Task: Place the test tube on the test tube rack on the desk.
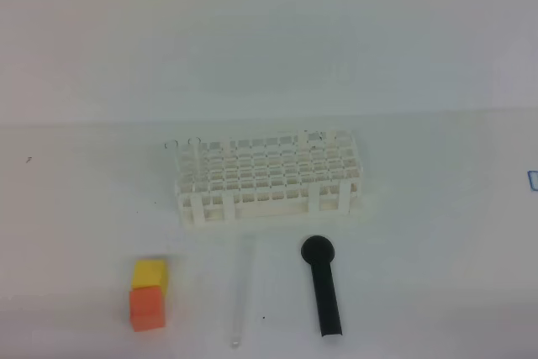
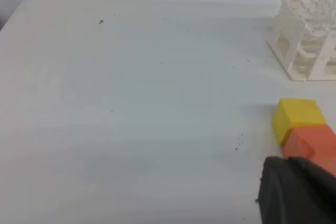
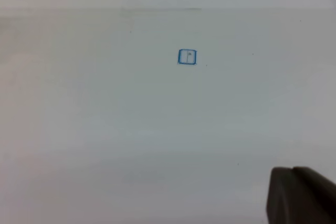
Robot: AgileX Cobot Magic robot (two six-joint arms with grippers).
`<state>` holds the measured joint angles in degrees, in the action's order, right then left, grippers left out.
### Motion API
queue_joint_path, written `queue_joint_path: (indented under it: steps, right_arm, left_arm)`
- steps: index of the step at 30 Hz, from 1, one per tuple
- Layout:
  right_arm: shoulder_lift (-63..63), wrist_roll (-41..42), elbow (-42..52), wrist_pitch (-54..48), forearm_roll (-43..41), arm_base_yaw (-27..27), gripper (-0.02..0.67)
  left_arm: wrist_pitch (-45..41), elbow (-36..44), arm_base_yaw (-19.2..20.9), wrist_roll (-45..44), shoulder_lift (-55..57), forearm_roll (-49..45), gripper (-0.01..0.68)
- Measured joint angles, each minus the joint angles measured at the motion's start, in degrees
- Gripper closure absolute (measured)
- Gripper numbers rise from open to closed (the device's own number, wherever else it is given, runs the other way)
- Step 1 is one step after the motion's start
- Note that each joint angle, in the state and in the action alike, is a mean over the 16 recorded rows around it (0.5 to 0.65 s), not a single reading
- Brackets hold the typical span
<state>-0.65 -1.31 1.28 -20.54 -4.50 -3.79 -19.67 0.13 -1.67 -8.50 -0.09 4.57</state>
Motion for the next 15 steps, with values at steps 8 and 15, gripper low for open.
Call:
queue_joint_path:
  steps: [8, 15]
  right_arm:
    - [0.00, 0.00, 0.00, 0.00, 0.00, 0.00, 0.650]
    - [0.00, 0.00, 0.00, 0.00, 0.00, 0.00, 0.650]
  left_arm:
    - [0.77, 0.00, 0.00, 0.57, 0.00, -0.02, 0.674]
    - [3.14, 0.00, 0.00, 2.59, 0.00, 2.54, 0.674]
